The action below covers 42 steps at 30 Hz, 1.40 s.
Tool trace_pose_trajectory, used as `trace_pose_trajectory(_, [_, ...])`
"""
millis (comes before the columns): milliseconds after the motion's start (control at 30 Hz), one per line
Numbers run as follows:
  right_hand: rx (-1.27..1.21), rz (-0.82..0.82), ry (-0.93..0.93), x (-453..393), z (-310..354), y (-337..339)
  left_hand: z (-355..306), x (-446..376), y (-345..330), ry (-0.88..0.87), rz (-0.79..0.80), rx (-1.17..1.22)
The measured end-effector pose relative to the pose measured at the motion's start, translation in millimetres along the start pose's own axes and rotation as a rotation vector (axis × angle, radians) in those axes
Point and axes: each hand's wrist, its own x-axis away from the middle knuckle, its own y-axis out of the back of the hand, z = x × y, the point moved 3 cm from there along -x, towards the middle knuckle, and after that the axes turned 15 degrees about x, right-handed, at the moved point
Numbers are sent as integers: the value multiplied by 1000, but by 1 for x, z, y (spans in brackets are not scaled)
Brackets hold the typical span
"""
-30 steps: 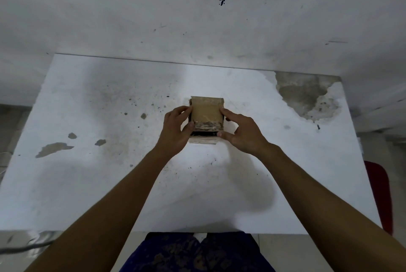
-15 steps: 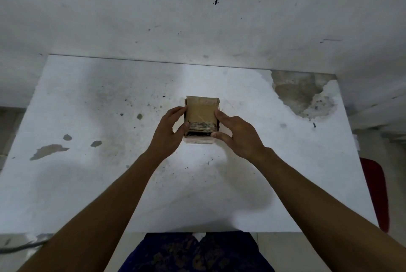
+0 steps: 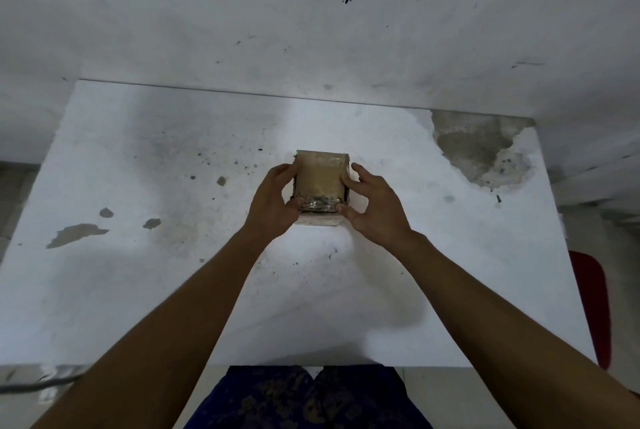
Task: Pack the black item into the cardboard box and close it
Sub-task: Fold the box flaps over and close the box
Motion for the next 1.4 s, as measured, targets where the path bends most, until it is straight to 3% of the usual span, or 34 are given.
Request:
trace_pose_trajectory(100, [28,2,-26,-9,4,4,-6,-8,0,13,7,-111])
trace_pose_trajectory(267, [-174,-16,-74,-15,16,5,-6,-9,5,89,-22,147])
trace_pose_trajectory(367, [-234,-6,-96,-10,16,-2,-7,-6,3,42,-57,192])
trace_pose_trajectory(533, [-295,-16,-137,-9,14,-8,-6,-8,-1,208,-141,231])
trace_pose_trajectory(767, [-240,-21,-123,-1,18,-11,-10,-5,-2,190,-87,175])
trace_pose_trajectory(1267, [-386,-80,-257,15,21,-7,-14,3,6,281,-31,329])
trace_pose_trajectory(1400, [-331,-74,-211,17,26,-2,-11,1,7,315,-53,392])
